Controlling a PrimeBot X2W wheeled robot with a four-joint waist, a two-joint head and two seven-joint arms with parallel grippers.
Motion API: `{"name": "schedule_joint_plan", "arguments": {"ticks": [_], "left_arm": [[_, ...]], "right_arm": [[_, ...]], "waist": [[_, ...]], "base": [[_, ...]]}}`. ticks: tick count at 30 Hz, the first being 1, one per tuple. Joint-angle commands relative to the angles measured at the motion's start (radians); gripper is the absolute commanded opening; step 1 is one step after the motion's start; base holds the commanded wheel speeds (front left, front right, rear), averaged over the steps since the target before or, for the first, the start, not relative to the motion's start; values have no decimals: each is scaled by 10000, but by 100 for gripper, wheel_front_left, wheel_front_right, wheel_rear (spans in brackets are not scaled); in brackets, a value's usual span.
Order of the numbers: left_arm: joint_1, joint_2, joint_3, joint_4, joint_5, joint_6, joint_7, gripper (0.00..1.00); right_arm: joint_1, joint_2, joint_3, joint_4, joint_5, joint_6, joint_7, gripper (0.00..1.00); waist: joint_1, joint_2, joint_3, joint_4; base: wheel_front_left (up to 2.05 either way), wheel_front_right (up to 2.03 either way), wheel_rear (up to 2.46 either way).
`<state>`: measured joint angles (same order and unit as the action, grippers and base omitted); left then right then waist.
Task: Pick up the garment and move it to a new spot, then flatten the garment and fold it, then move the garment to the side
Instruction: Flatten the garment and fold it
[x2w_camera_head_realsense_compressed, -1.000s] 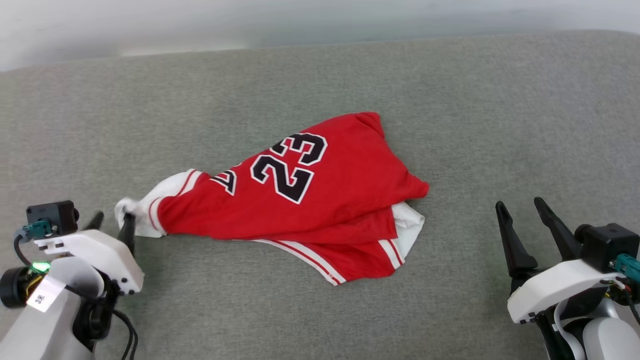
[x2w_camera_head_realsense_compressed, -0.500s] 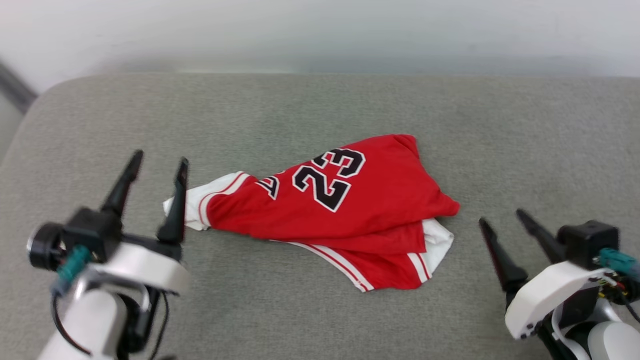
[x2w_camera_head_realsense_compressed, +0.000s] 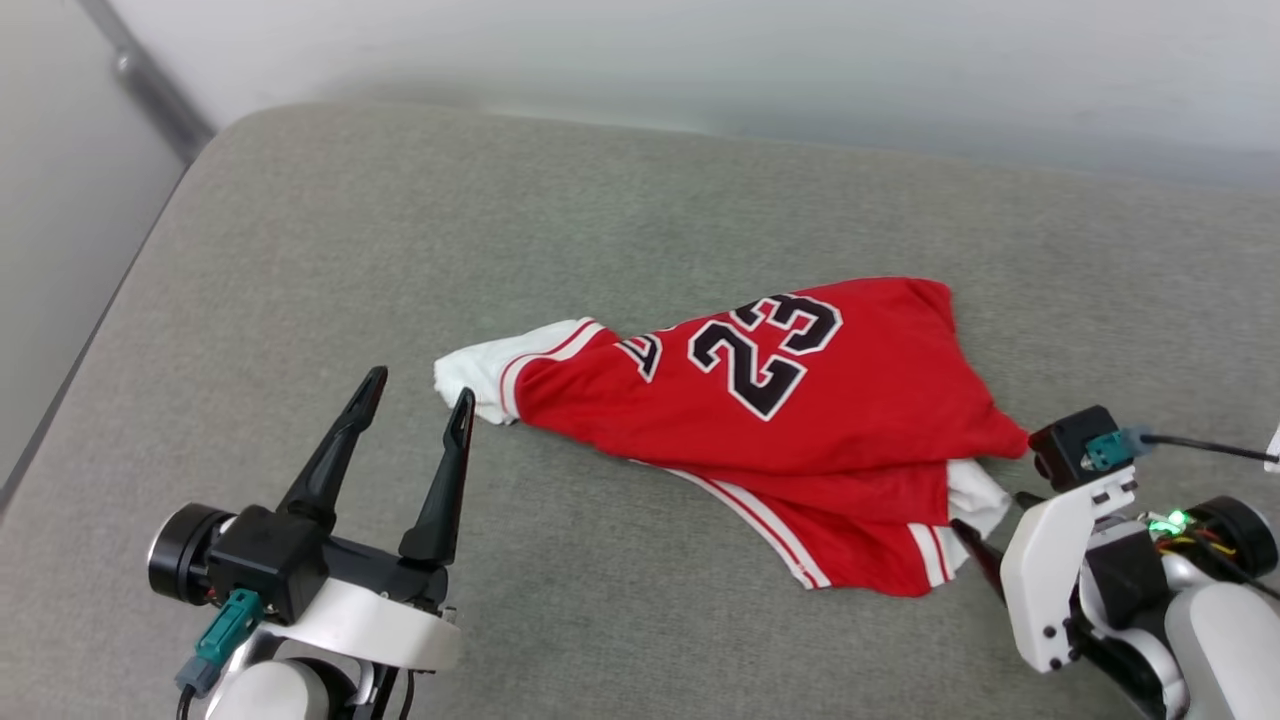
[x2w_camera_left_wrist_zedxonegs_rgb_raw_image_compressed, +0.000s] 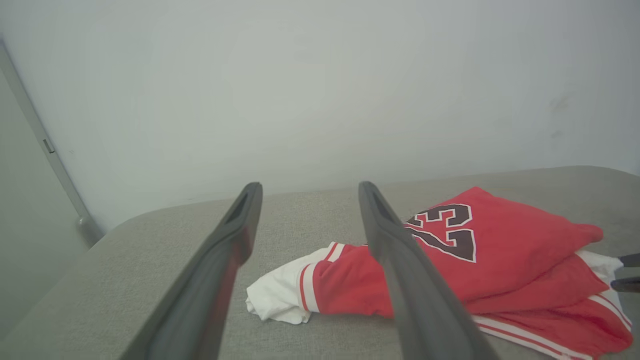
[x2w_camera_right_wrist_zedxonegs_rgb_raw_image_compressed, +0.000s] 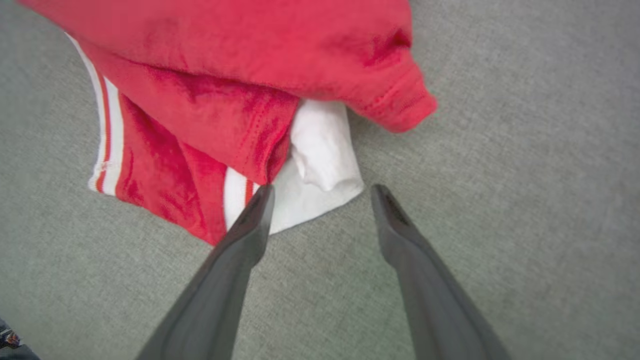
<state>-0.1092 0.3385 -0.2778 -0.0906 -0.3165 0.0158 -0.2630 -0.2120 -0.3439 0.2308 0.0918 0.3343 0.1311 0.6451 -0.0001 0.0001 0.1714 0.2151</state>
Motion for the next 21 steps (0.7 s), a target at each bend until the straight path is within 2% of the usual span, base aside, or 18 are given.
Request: {"name": "schedule_joint_plan", "arguments": {"ticks": [1, 8, 10, 11, 17, 21], "left_arm": [[-160, -94, 97, 41, 84, -79, -22, 100], [-157, -458, 312, 245, 308, -423, -23, 100], [-111, -536, 406, 317, 348, -507, -23, 100], [-74, -570, 454, 349, 377, -516, -23, 100], [-15, -718, 496, 542, 523, -729, -24, 100], [37, -813, 621, 670, 597, -838, -24, 100]], "right_arm": [[-237, 0, -72, 276, -167, -7, 60, 100], [-726, 433, -131, 1464, -436, -6, -219, 100], [-742, 499, -104, 1725, -414, -6, -350, 9], [-760, 495, -58, 1776, -404, -6, -415, 0], [-603, 277, -50, 1673, -295, -12, -760, 0], [-209, 291, -451, 950, 49, -9, -905, 0]], "waist": [[1, -1, 226, 317], [1, -1, 547, 731], [1, -1, 569, 725], [1, -1, 569, 680], [1, -1, 420, 261], [1, -1, 184, -185]], "base": [[0, 0, 0], [0, 0, 0], [0, 0, 0], [0, 0, 0], [0, 0, 0], [0, 0, 0]]}}
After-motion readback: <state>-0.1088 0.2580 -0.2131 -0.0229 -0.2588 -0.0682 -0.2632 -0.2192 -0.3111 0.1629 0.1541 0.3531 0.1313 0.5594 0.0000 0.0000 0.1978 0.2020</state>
